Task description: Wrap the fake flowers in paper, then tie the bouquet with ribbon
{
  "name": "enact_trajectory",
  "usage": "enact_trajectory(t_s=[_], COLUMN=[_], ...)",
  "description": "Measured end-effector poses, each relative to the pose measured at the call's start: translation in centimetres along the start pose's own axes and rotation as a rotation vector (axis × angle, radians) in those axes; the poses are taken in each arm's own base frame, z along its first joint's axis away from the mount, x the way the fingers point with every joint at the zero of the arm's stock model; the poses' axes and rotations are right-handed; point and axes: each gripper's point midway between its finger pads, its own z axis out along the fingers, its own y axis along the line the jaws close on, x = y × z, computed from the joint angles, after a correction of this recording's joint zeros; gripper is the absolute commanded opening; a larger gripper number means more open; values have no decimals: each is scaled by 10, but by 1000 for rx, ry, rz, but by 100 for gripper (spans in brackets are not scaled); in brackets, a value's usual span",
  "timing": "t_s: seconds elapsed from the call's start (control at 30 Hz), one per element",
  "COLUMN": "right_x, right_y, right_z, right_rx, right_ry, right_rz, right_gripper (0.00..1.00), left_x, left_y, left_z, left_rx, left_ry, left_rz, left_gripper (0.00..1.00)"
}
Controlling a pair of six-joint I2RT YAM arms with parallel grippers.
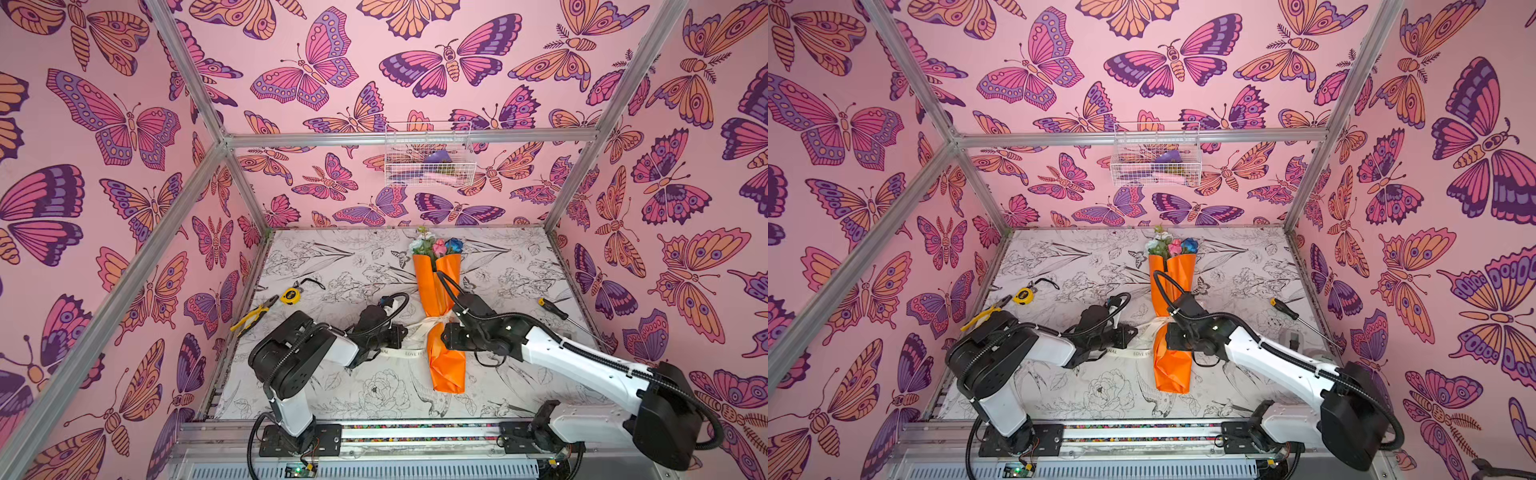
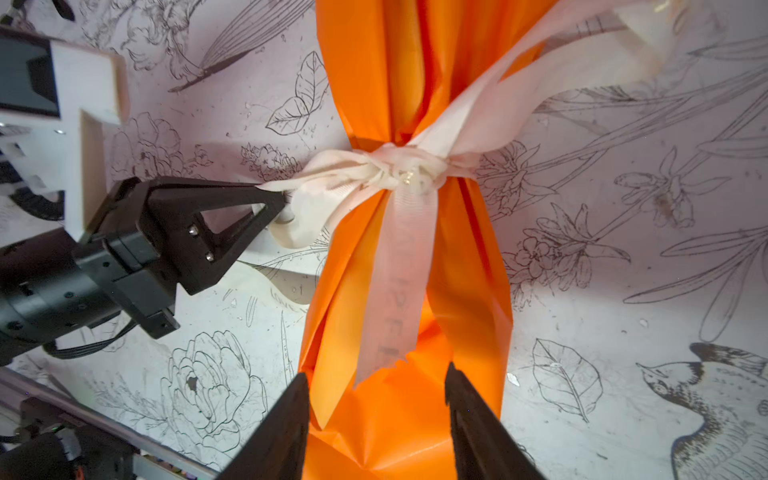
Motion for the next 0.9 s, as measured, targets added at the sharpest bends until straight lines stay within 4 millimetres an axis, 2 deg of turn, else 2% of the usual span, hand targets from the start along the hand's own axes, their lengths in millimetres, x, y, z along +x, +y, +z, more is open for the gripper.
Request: enact_trajectory(t_s=[0.13,0.3,0.4,0.63,0.9], right_x=[-6,-6,-4,0,9], right_y=[7,-2,-10,-13,5], right_z=[9,21,26,26,15], right_rx=[73,185,240,280,236], right_ry=[-3,16,28,34,42], right_rz=[-67,-116,-134,-178,-232], right_gripper=[56,53,41,1,0], left_x=[0,-1,-2,-1,-1], left_y=[0,-1,-1,-1,-2], left_z=[1,1,1,3,3], left_rx=[2,5,6,15,23], left_ry=[-3,-8,-8,-9,-7], left_rz=[1,-1,-1,-4,-6], left_gripper=[0,0,0,0,0])
